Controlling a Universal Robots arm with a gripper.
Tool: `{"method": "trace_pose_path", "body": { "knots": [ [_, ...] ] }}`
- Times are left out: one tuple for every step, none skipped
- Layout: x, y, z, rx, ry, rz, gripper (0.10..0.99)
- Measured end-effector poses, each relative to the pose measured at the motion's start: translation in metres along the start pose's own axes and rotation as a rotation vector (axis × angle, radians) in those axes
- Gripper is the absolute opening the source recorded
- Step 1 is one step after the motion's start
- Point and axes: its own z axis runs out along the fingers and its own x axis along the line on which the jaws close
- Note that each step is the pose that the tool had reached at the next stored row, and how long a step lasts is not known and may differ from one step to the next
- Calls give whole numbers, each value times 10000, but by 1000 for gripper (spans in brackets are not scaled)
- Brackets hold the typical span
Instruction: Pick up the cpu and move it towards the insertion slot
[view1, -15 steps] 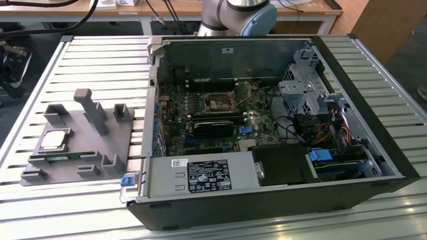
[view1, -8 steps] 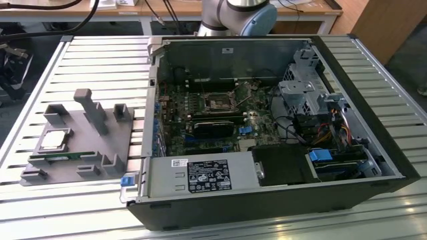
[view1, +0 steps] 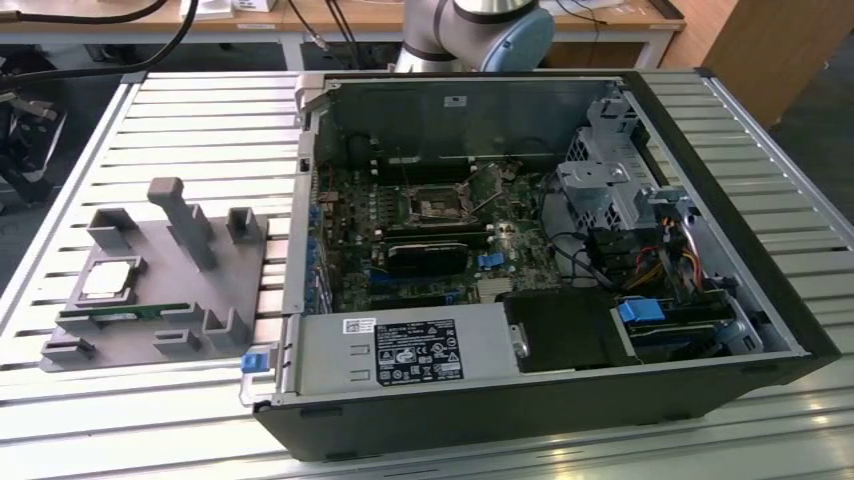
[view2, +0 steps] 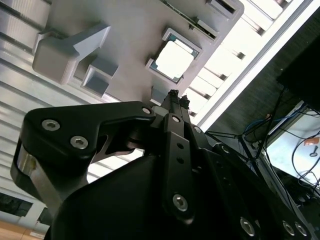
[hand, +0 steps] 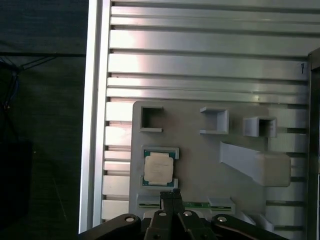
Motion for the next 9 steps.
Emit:
{"method": "trace_pose_path", "body": {
  "knots": [
    [0, 0, 2, 0, 0, 0, 106],
    [1, 0, 4, -1, -1, 0, 106],
    [0, 0, 7, -1, -1, 0, 106],
    [1, -1, 10, -1, -1, 0, 106],
    [3, -1, 13, -1, -1, 0, 106],
    [8, -1, 16, -1, -2, 1, 106],
    [11, -1, 19, -1, -2, 1, 106],
    [13, -1, 22, -1, -2, -1, 106],
    [14, -1, 24, 0, 0, -1, 106]
  ]
}}
